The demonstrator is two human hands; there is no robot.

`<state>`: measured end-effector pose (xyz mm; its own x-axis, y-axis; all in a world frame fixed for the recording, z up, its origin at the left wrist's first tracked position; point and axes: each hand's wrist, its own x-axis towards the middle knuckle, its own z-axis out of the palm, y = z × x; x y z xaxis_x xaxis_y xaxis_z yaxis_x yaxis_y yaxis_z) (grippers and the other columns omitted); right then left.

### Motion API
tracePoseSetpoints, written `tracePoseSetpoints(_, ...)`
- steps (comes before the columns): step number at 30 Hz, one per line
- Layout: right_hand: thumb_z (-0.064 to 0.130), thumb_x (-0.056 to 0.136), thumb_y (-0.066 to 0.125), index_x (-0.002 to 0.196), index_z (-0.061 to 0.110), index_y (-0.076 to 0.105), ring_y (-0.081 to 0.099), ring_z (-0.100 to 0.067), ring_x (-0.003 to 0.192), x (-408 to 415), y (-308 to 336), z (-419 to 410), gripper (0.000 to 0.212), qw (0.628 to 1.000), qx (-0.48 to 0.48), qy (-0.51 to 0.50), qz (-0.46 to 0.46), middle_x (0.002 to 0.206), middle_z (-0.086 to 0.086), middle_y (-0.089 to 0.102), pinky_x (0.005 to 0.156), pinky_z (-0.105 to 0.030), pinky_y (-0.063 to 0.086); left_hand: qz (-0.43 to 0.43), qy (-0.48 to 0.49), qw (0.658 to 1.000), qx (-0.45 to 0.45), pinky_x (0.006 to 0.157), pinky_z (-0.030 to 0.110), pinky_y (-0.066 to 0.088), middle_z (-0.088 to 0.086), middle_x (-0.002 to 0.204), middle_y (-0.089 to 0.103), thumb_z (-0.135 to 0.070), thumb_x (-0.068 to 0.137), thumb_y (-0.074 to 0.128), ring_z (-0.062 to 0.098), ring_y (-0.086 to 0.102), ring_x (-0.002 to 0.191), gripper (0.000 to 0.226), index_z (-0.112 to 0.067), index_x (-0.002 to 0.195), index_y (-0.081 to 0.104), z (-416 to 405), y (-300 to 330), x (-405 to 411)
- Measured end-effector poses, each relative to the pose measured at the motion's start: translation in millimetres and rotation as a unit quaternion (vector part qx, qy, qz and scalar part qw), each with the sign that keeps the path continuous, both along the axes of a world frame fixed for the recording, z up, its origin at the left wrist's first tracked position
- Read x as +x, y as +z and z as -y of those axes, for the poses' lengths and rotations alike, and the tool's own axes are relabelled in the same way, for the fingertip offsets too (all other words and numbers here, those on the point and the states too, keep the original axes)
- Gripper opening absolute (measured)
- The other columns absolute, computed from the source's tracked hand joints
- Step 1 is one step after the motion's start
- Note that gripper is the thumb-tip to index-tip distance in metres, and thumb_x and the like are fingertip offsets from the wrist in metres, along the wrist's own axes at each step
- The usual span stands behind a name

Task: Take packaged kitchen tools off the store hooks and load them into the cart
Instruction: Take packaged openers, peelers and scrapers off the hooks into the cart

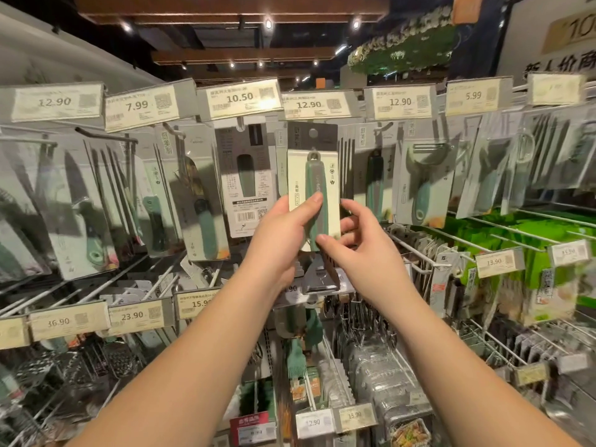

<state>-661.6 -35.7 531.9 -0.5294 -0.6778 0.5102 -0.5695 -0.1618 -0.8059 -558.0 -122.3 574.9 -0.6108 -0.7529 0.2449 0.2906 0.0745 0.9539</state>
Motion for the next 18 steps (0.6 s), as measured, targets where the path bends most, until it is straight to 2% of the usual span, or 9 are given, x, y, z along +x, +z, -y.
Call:
tracePoseSetpoints(1,0.04,0.088,0.072,0.148,0.032,0.037,0.059,0.0,0.08,0.0,0.7,0.7,0.07,1.0,0.002,-0.013,-0.021,0.101,0.015,0.054,0.079,-0.022,0.053,-0.003,-0.001,1.0,0.003,0.093,0.036,0.056,-0.002,0.108,0.077,-0.023,0.098,0.064,0.014,0.074,0.098,0.028,-0.016,0.125,0.063,-0.4,1.1,-1.5)
tracePoseSetpoints(4,0.046,0.086,0.072,0.151,0.032,0.034,0.059,-0.004,0.087,-0.2,1.8,2.8,0.077,0.997,0.004,-0.041,-0.067,0.108,0.014,0.054,0.081,-0.026,0.053,0.001,0.009,1.0,-0.001,0.094,0.038,0.055,-0.004,0.108,0.077,-0.026,0.096,0.065,0.014,0.073,0.1,0.029,-0.019,0.125,0.063,-0.3,5.1,-4.4)
tracePoseSetpoints(8,0.049,0.087,0.069,0.155,0.032,0.031,0.052,0.001,0.086,-2.9,7.2,4.8,0.079,0.992,0.012,-0.072,-0.107,0.106,0.013,0.051,0.07,-0.009,0.041,-0.004,0.023,1.0,0.001,0.099,0.036,0.052,-0.005,0.11,0.076,-0.025,0.095,0.067,0.01,0.072,0.103,0.033,-0.018,0.127,0.063,0.0,10.9,-8.4)
tracePoseSetpoints(10,0.05,0.088,0.068,0.156,0.031,0.029,0.049,0.005,0.084,-2.8,10.0,5.6,0.08,0.99,0.011,-0.077,-0.116,0.104,0.013,0.049,0.067,-0.007,0.038,-0.006,0.027,1.0,0.0,0.101,0.037,0.052,-0.004,0.11,0.076,-0.025,0.095,0.067,0.011,0.071,0.105,0.033,-0.016,0.126,0.063,1.3,12.4,-10.9)
tracePoseSetpoints(12,0.05,0.088,0.067,0.156,0.03,0.029,0.047,0.007,0.083,-3.2,12.2,8.1,0.081,0.99,0.011,-0.077,-0.121,0.103,0.013,0.048,0.067,-0.007,0.036,-0.011,0.035,0.999,0.01,0.092,0.031,0.055,-0.003,0.106,0.077,-0.023,0.096,0.066,0.009,0.072,0.099,0.029,-0.014,0.124,0.064,3.4,13.1,-12.7)
tracePoseSetpoints(15,0.05,0.089,0.067,0.157,0.029,0.028,0.048,0.009,0.08,-5.6,13.9,12.8,0.081,0.988,0.018,-0.076,-0.13,0.103,0.013,0.044,0.067,-0.008,0.036,-0.013,0.026,0.999,0.041,0.062,0.019,0.056,-0.006,0.087,0.078,-0.018,0.097,0.065,0.004,0.074,0.076,0.012,-0.016,0.108,0.065,7.9,13.3,-17.3)
tracePoseSetpoints(16,0.05,0.089,0.067,0.157,0.029,0.028,0.048,0.011,0.081,-6.8,14.5,13.9,0.081,0.988,0.019,-0.075,-0.132,0.106,0.013,0.044,0.067,-0.009,0.035,-0.012,0.027,0.998,0.057,0.058,0.018,0.054,-0.008,0.081,0.078,-0.017,0.097,0.065,0.002,0.073,0.072,0.004,-0.019,0.1,0.062,8.4,14.2,-19.6)
tracePoseSetpoints(17,0.05,0.089,0.067,0.157,0.029,0.028,0.048,0.013,0.082,-8.2,15.1,15.2,0.081,0.988,0.02,-0.075,-0.134,0.11,0.012,0.046,0.068,-0.01,0.035,-0.006,0.032,0.997,0.07,0.058,0.017,0.052,-0.01,0.08,0.077,-0.017,0.097,0.065,0.0,0.072,0.072,0.008,-0.02,0.095,0.058,8.4,15.0,-21.2)
tracePoseSetpoints(18,0.05,0.089,0.066,0.157,0.029,0.03,0.049,0.011,0.082,-9.2,15.7,16.5,0.08,0.987,0.022,-0.075,-0.137,0.115,0.01,0.048,0.07,-0.012,0.036,-0.003,0.04,0.996,0.077,0.066,0.016,0.051,-0.01,0.088,0.077,-0.019,0.096,0.067,-0.001,0.071,0.079,0.013,-0.019,0.102,0.055,10.7,15.4,-23.4)
